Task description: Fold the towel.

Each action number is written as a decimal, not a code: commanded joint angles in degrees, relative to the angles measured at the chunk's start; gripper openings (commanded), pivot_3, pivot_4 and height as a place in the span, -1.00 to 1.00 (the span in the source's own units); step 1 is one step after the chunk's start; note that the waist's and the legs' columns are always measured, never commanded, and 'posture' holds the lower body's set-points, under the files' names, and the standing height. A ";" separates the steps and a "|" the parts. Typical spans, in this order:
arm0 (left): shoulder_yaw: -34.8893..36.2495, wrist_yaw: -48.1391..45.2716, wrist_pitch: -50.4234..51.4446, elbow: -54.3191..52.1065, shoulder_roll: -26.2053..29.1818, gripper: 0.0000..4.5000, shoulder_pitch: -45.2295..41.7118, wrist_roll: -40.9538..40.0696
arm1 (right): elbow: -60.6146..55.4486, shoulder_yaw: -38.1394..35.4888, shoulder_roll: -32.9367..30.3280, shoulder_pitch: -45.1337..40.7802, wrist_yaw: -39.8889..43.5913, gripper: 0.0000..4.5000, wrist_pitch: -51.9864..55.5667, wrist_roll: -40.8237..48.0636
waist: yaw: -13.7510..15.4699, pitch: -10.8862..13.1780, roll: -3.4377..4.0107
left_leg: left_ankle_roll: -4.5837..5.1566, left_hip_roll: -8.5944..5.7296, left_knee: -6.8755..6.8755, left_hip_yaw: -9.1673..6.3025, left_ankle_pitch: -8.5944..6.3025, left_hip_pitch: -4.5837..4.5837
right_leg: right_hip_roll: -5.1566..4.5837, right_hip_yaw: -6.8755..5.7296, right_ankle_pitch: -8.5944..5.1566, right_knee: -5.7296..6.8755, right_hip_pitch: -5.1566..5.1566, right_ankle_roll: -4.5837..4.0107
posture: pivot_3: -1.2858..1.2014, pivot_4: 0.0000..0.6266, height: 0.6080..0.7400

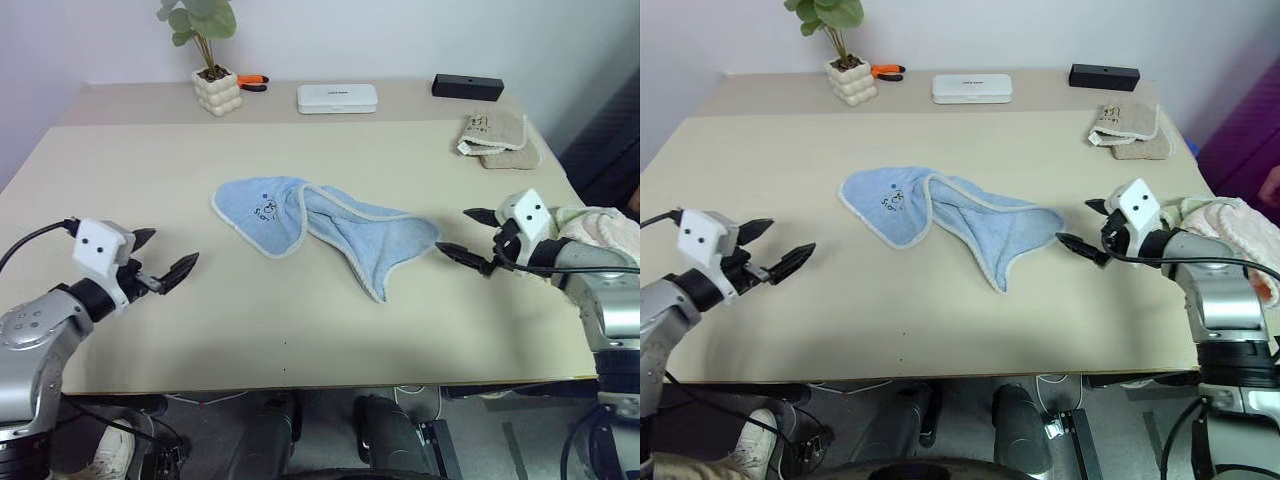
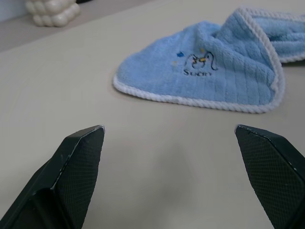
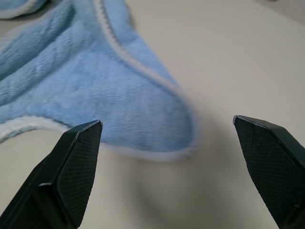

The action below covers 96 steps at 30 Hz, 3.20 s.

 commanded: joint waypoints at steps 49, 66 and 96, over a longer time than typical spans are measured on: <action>-30.42 8.23 -12.60 20.78 -15.47 -0.96 -25.55 22.92 | -11.43 6.75 9.91 -0.87 -11.39 1.00 4.53 -1.54 | 0.01 -0.01 0.11 | 0.02 -0.08 0.07 -0.01 0.01 0.00 | 0.08 -0.01 0.13 0.08 0.00 0.25 | 0.03 -0.52 0.87; -21.38 8.85 -12.11 6.70 -14.12 -1.00 -14.45 18.28 | 23.93 10.40 11.60 -20.39 -12.49 -0.04 7.88 -8.84 | -0.11 0.01 0.15 | 0.04 -0.10 0.06 0.05 0.01 0.00 | 0.07 0.02 0.15 0.08 -0.02 0.23 | 0.03 -0.52 0.87; 0.21 7.29 -23.05 30.33 0.51 -1.00 -34.73 5.82 | 20.85 9.60 7.37 -34.99 -6.12 -0.99 -20.39 -9.15 | -1.89 0.05 0.14 | -0.24 -0.16 0.00 0.36 0.18 -0.43 | -0.01 0.16 0.15 0.32 -0.77 0.28 | 0.03 -0.52 0.87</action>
